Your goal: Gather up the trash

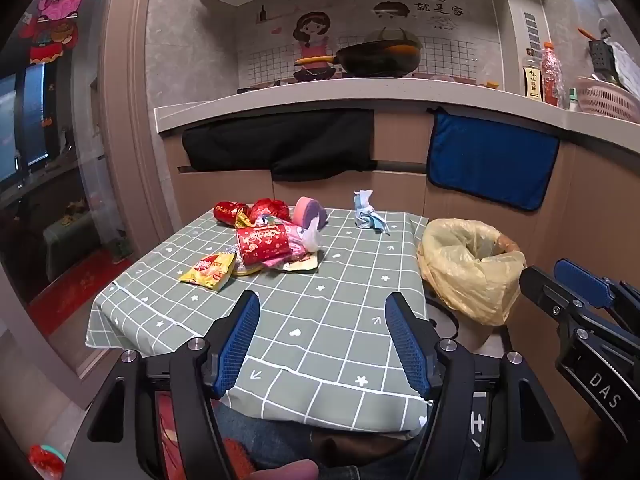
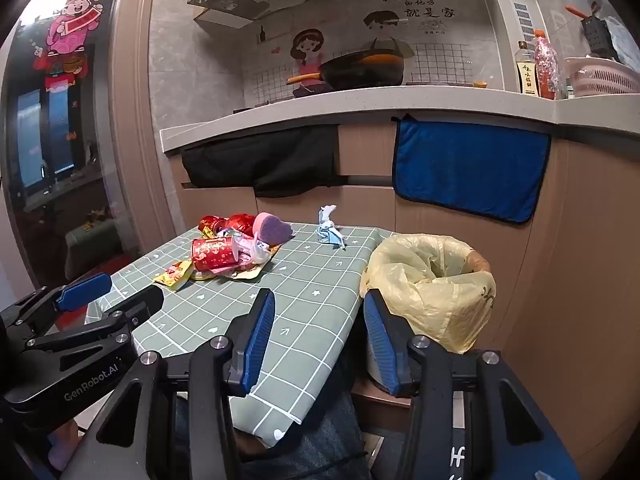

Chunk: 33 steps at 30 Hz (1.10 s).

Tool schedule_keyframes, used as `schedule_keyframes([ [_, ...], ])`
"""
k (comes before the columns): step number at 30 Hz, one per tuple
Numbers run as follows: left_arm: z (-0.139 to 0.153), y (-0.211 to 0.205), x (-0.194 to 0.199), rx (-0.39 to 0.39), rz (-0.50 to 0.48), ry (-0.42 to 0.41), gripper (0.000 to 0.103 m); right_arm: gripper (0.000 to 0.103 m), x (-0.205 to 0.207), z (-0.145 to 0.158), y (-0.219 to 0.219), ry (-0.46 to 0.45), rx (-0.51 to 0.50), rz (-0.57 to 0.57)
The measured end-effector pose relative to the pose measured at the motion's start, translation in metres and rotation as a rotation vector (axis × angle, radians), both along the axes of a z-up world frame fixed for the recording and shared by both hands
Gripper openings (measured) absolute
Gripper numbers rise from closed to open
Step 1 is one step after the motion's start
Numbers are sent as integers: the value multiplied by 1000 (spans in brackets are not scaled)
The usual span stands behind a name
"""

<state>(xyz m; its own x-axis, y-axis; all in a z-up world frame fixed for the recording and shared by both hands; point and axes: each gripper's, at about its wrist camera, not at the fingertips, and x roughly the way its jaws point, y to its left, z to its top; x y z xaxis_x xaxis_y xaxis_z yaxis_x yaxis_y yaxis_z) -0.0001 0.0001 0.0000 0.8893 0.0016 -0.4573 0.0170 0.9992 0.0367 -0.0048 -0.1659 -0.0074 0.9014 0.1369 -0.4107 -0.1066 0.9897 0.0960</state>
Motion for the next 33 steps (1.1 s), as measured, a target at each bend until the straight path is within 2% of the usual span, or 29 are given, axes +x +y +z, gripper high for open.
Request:
schedule_keyframes([
  [26,6,22,6,4,22,-2,66,44,-1,0,-1,-2,2,4],
  [28,7,7,-4,12,30,-15,66,44,-1,-1,0,-2,-2,2],
  [33,9,9,-5,15,30,-18,66,44,-1,-1,0,-2,-1,2],
])
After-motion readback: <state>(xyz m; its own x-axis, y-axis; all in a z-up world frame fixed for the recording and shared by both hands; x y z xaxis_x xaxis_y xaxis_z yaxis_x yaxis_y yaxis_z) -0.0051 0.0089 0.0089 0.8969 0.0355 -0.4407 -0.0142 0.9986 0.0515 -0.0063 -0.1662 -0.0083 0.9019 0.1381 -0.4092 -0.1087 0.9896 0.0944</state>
